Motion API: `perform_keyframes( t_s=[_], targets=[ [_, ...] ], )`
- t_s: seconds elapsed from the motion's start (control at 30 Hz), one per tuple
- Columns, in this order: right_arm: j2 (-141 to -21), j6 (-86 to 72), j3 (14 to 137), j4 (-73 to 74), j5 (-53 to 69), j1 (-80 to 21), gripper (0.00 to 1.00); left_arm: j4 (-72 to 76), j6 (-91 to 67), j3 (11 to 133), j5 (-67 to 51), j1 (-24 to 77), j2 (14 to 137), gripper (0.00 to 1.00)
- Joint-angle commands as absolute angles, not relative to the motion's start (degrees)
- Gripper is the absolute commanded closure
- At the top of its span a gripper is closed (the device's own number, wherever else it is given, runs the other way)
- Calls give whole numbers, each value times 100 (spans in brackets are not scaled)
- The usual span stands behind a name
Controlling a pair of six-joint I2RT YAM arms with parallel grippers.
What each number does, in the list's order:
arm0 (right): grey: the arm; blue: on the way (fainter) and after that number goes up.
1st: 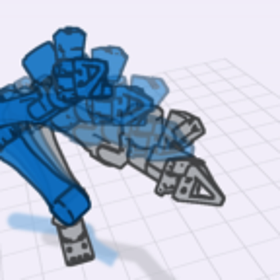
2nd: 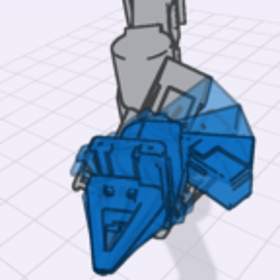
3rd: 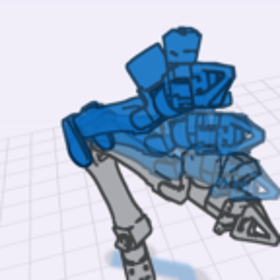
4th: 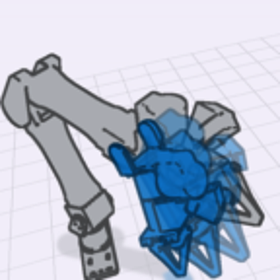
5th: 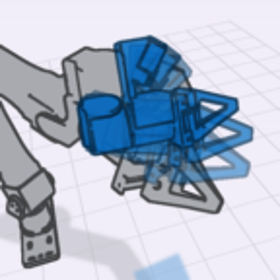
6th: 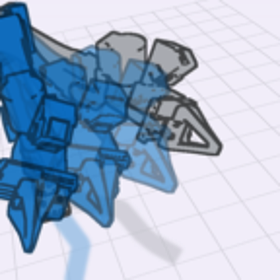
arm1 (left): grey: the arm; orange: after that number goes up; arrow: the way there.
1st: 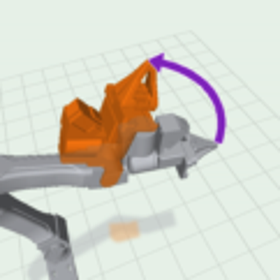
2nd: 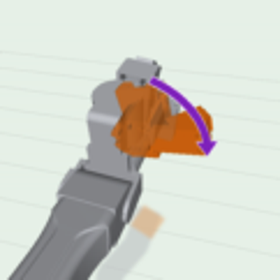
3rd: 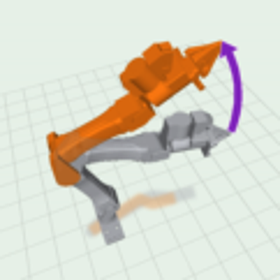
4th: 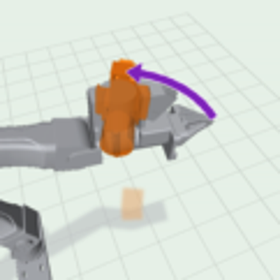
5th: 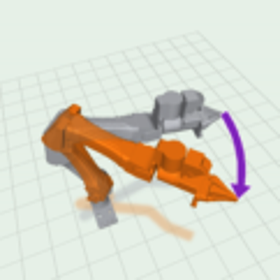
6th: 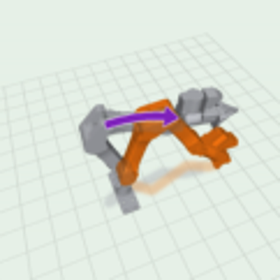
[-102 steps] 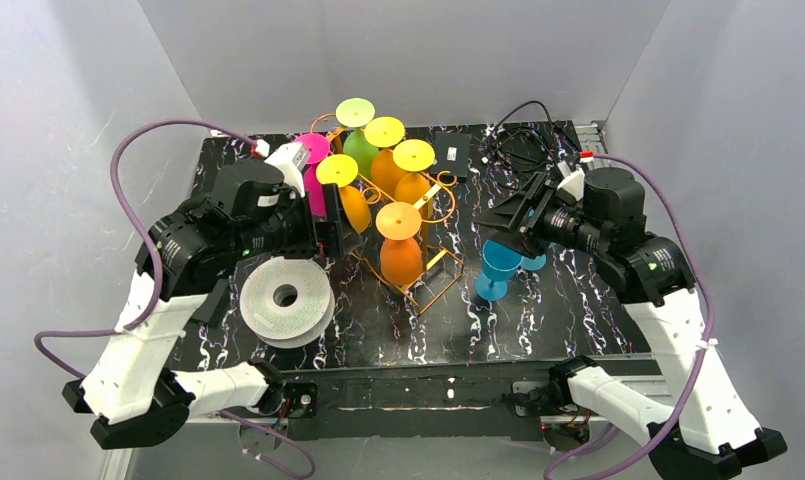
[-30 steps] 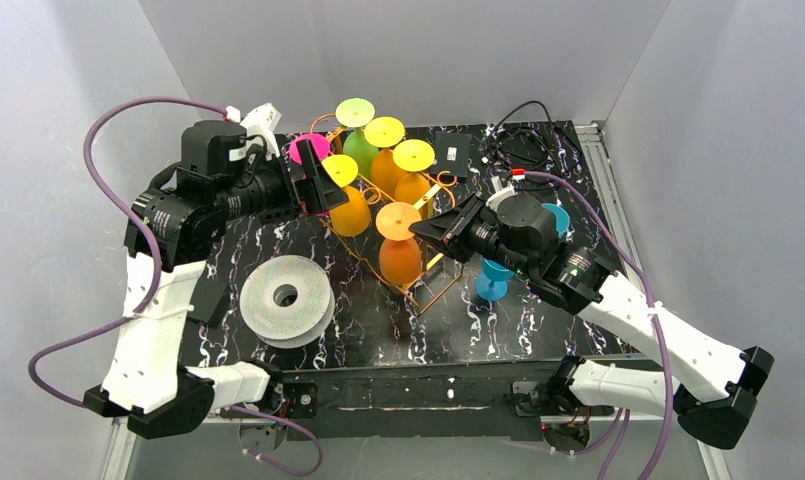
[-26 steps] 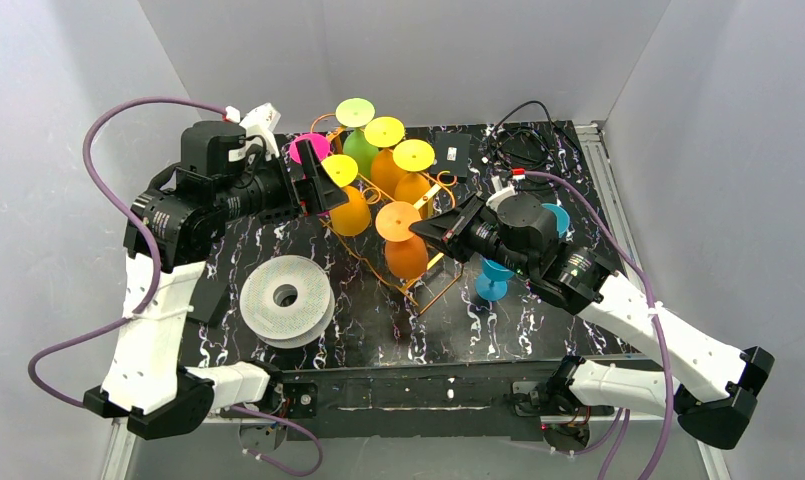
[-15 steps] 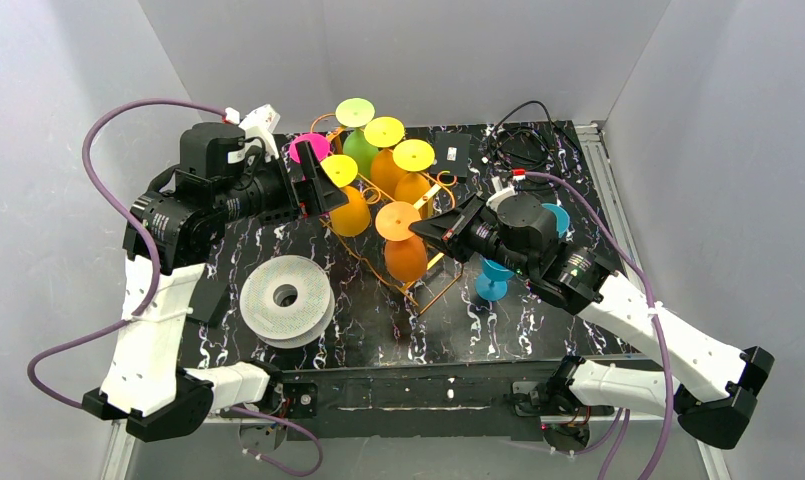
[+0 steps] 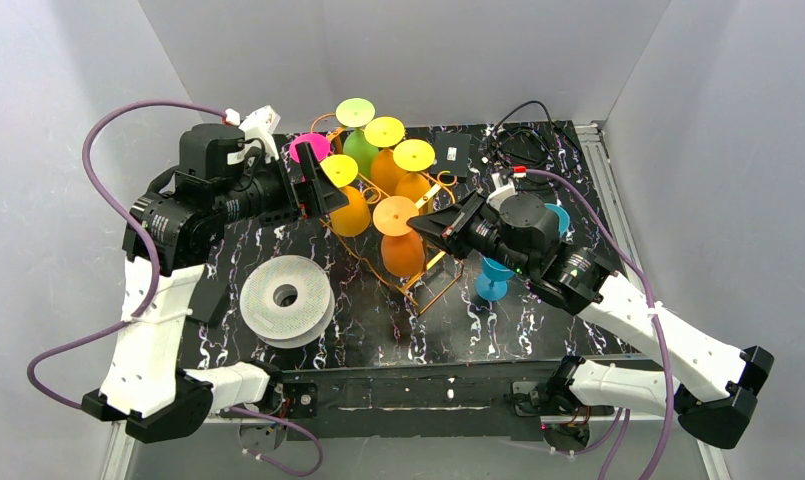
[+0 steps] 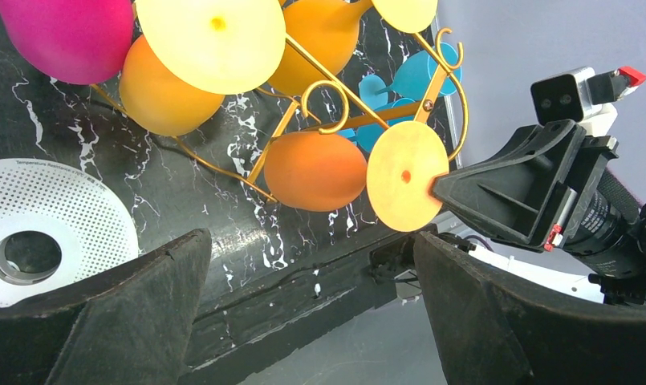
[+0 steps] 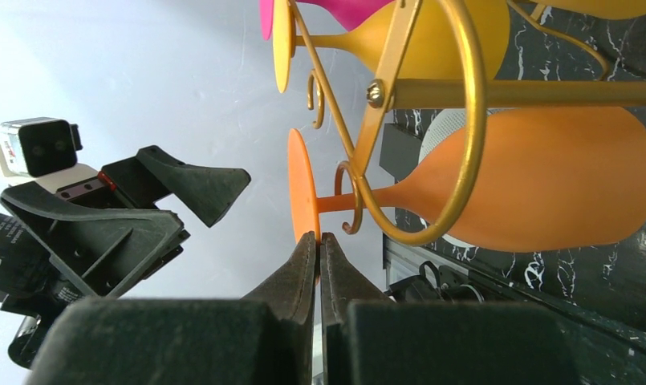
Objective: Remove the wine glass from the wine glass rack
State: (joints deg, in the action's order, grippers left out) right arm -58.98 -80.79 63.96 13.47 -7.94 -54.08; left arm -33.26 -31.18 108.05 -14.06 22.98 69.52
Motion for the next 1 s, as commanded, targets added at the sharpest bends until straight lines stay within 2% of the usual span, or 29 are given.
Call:
perform_keyframes(
  t_s=[0.0,0.97],
  targets=[
    [-5870,-8021,6575,881,-852,-5441,99,-3322,-3138,10741,-1564,2261,6832,2],
    [-5635,-7989,6499,949,-860,-5478,99,-3305,-3118,10733,-1584,2259,6875,2]
  ],
)
